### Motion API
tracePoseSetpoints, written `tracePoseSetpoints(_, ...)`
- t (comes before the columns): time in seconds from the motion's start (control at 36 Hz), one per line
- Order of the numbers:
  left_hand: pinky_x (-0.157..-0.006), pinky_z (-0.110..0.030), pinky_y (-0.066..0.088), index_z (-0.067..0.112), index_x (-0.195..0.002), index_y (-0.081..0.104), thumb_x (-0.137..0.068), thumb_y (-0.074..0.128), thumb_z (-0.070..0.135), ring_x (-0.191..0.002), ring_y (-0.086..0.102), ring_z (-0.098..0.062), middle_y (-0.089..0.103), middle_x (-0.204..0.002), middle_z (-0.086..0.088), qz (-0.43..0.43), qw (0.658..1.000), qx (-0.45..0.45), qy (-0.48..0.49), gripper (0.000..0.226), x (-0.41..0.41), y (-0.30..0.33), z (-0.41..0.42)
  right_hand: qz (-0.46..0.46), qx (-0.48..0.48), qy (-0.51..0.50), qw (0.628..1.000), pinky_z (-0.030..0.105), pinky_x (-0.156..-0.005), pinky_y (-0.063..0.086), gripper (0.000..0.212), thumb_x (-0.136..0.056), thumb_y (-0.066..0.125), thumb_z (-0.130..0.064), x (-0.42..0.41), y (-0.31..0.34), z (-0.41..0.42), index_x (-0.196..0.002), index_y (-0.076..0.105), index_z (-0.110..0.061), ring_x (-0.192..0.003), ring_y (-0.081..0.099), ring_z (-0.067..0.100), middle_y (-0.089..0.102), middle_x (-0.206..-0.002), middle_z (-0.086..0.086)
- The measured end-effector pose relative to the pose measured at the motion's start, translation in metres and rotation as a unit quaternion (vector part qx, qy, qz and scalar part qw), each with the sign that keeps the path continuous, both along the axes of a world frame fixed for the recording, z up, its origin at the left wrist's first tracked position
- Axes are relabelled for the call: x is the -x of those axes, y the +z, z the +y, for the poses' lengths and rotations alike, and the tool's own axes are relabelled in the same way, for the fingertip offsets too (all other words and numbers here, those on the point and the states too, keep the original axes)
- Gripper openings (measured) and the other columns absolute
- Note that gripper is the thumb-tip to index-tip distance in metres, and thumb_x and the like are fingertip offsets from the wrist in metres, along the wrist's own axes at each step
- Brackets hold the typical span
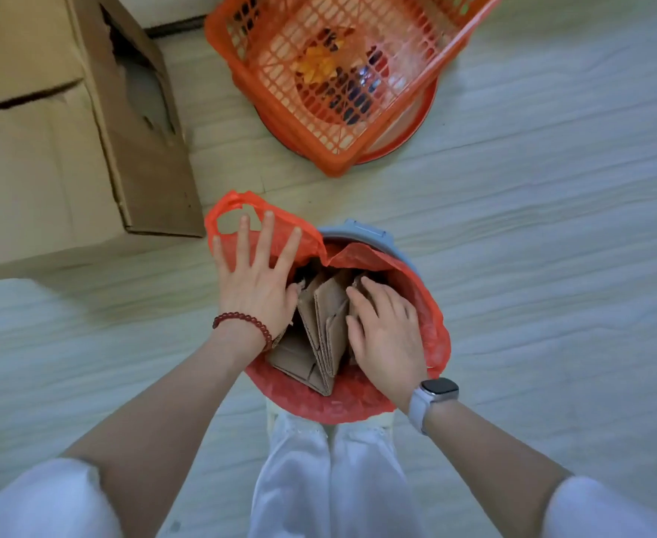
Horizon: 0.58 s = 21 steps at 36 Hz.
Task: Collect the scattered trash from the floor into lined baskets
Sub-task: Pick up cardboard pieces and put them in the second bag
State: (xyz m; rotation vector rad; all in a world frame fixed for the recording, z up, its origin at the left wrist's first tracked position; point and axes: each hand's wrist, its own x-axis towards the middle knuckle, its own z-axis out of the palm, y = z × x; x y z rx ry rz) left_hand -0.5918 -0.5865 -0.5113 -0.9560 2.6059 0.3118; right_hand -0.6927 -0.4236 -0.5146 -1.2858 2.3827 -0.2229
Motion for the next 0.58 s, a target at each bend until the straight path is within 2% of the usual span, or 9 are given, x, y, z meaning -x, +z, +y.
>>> tracePoseSetpoints(0.08, -0.109, -0.062, 0.000, 0.031, -0.147, 0.013, -0.083, 0.055, 0.042, -0.142, -0.003, -0.039, 0.002, -0.157, -0.008, -0.031, 0.999, -0.028, 0.012, 0.077, 0.003, -0.005, -0.006, -0.004, -0.009, -0.107, 0.994, 0.044, -0.099, 0.042, 0.048, -0.084, 0.038, -0.025, 0.005, 0.006, 0.022, -0.129, 0.049, -0.014, -0.121, 0.048, 0.030, 0.049, -0.134, 0.013)
tracePoseSetpoints(0.14, -0.112, -0.058, 0.002, 0.033, -0.147, 0.004, -0.086, 0.050, 0.044, -0.142, -0.004, -0.036, -0.002, -0.157, -0.004, -0.045, 0.996, -0.065, 0.039, 0.076, 0.002, -0.014, -0.011, -0.033, -0.025, -0.191, 0.981, 0.046, -0.105, 0.036, 0.051, -0.088, 0.037, -0.020, 0.007, 0.002, 0.035, -0.138, 0.038, -0.009, -0.127, 0.040, 0.037, 0.038, -0.141, 0.020)
tracePoseSetpoints(0.19, -0.112, -0.051, 0.022, 0.034, -0.146, 0.003, -0.087, 0.052, 0.039, -0.140, 0.013, -0.037, -0.001, -0.157, -0.002, -0.018, 0.983, -0.152, 0.106, 0.077, 0.001, -0.020, -0.015, -0.116, -0.030, -0.279, 0.953, 0.037, -0.111, 0.024, 0.053, -0.094, 0.038, -0.012, 0.008, -0.003, 0.043, -0.145, 0.024, -0.009, -0.135, 0.026, 0.036, 0.023, -0.149, 0.020)
tracePoseSetpoints(0.22, -0.105, -0.046, 0.034, 0.035, -0.146, 0.002, -0.088, 0.052, 0.037, -0.137, 0.025, -0.036, -0.002, -0.157, -0.002, -0.001, 0.971, -0.195, 0.139, 0.077, 0.001, -0.022, -0.016, -0.168, -0.025, -0.315, 0.934, 0.029, -0.110, 0.021, 0.056, -0.095, 0.038, -0.011, 0.009, -0.005, 0.045, -0.146, 0.017, -0.010, -0.138, 0.023, 0.032, 0.020, -0.152, 0.017)
tracePoseSetpoints(0.28, -0.090, -0.039, 0.044, 0.038, -0.145, 0.001, -0.089, 0.052, 0.036, -0.128, 0.040, -0.032, 0.000, -0.156, -0.002, 0.010, 0.957, -0.232, 0.173, 0.076, -0.001, -0.024, -0.014, -0.249, -0.011, -0.373, 0.894, 0.024, -0.106, 0.025, 0.058, -0.096, 0.037, -0.011, 0.008, -0.008, 0.046, -0.148, 0.010, -0.016, -0.136, 0.030, 0.027, 0.025, -0.151, 0.012)
tracePoseSetpoints(0.33, -0.087, -0.040, 0.045, 0.036, -0.146, 0.005, -0.090, 0.049, 0.037, -0.119, 0.048, -0.034, 0.019, -0.151, -0.006, 0.013, 0.957, -0.223, 0.183, 0.071, -0.002, -0.024, -0.011, -0.261, -0.010, -0.421, 0.869, 0.029, -0.103, 0.032, 0.057, -0.096, 0.036, -0.010, 0.007, -0.013, 0.045, -0.148, 0.012, -0.019, -0.130, 0.040, 0.029, 0.036, -0.146, 0.012)
tracePoseSetpoints(0.39, -0.090, -0.042, 0.043, 0.030, -0.145, 0.017, -0.091, 0.048, 0.037, -0.116, 0.047, -0.037, 0.034, -0.141, -0.012, 0.027, 0.958, -0.202, 0.201, 0.063, -0.002, -0.023, -0.008, -0.240, -0.029, -0.461, 0.853, 0.034, -0.099, 0.036, 0.053, -0.095, 0.037, -0.007, 0.006, -0.018, 0.043, -0.146, 0.024, -0.015, -0.122, 0.046, 0.035, 0.045, -0.137, 0.018)
tracePoseSetpoints(0.47, -0.093, -0.042, 0.040, 0.020, -0.139, 0.034, -0.092, 0.048, 0.035, -0.116, 0.046, -0.039, 0.044, -0.132, -0.020, 0.044, 0.960, -0.167, 0.219, 0.051, -0.002, -0.015, -0.001, -0.193, -0.069, -0.485, 0.850, 0.038, -0.088, 0.039, 0.037, -0.092, 0.041, -0.004, 0.005, -0.019, 0.045, -0.129, 0.045, -0.002, -0.109, 0.051, 0.040, 0.055, -0.119, 0.026)
tracePoseSetpoints(0.58, -0.082, -0.041, 0.045, 0.016, -0.131, 0.043, -0.093, 0.045, 0.034, -0.107, 0.052, -0.037, 0.049, -0.126, -0.017, 0.038, 0.963, -0.164, 0.210, 0.041, -0.003, 0.014, 0.012, -0.191, -0.073, -0.486, 0.850, 0.038, -0.086, 0.040, 0.031, -0.092, 0.042, -0.003, 0.009, -0.001, 0.062, -0.122, 0.051, -0.001, -0.106, 0.052, 0.040, 0.058, -0.114, 0.025)
